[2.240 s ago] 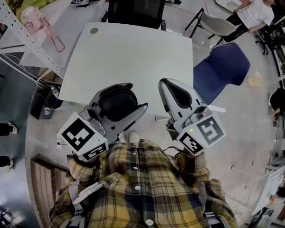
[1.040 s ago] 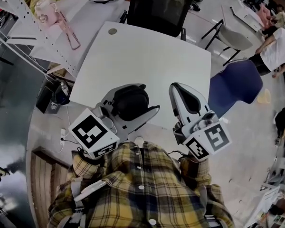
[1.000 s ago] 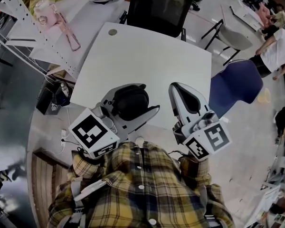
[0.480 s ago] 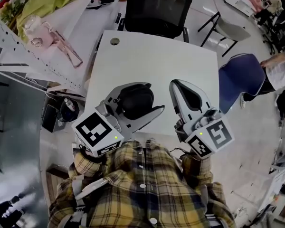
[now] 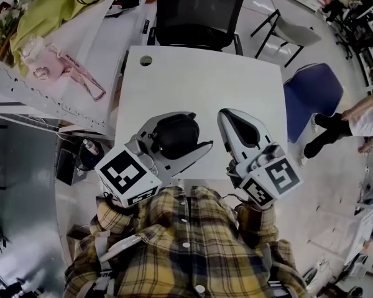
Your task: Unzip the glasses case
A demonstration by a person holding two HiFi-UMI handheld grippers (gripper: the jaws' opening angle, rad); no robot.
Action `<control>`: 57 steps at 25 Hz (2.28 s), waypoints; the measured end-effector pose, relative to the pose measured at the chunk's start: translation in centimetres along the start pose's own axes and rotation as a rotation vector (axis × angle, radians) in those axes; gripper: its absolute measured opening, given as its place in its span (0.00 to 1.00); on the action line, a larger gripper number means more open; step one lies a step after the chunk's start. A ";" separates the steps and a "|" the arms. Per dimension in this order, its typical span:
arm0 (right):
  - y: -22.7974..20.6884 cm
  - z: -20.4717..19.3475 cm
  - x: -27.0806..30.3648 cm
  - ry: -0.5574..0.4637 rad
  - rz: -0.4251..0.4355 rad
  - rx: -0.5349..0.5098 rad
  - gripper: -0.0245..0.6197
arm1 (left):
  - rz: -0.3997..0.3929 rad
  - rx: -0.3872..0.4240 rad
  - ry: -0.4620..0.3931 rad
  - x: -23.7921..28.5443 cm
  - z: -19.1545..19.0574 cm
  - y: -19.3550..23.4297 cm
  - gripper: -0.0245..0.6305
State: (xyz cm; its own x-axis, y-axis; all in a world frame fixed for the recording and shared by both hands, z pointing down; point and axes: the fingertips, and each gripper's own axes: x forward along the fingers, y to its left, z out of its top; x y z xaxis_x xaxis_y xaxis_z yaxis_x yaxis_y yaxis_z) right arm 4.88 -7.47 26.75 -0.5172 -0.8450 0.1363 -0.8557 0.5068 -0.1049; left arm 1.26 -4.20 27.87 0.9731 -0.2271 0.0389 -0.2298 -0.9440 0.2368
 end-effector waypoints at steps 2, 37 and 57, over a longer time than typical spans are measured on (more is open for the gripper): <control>-0.3 0.4 0.0 0.000 0.006 -0.012 0.04 | 0.000 0.002 -0.006 0.4 0.2 0.2 0.41; 4.8 3.3 2.6 0.303 0.493 -0.558 0.17 | 0.024 0.176 0.759 4.7 -6.9 4.2 0.42; 3.9 2.7 3.2 0.323 0.512 -0.458 0.06 | 0.075 0.259 0.897 3.7 -8.7 6.0 0.42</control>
State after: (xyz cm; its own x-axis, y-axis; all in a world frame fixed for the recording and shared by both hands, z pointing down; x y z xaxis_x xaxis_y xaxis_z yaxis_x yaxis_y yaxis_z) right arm -0.10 -8.64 24.11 -0.7719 -0.4287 0.4695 -0.3929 0.9022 0.1778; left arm 3.60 -8.66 37.84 0.5805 -0.1218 0.8051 -0.1843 -0.9827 -0.0159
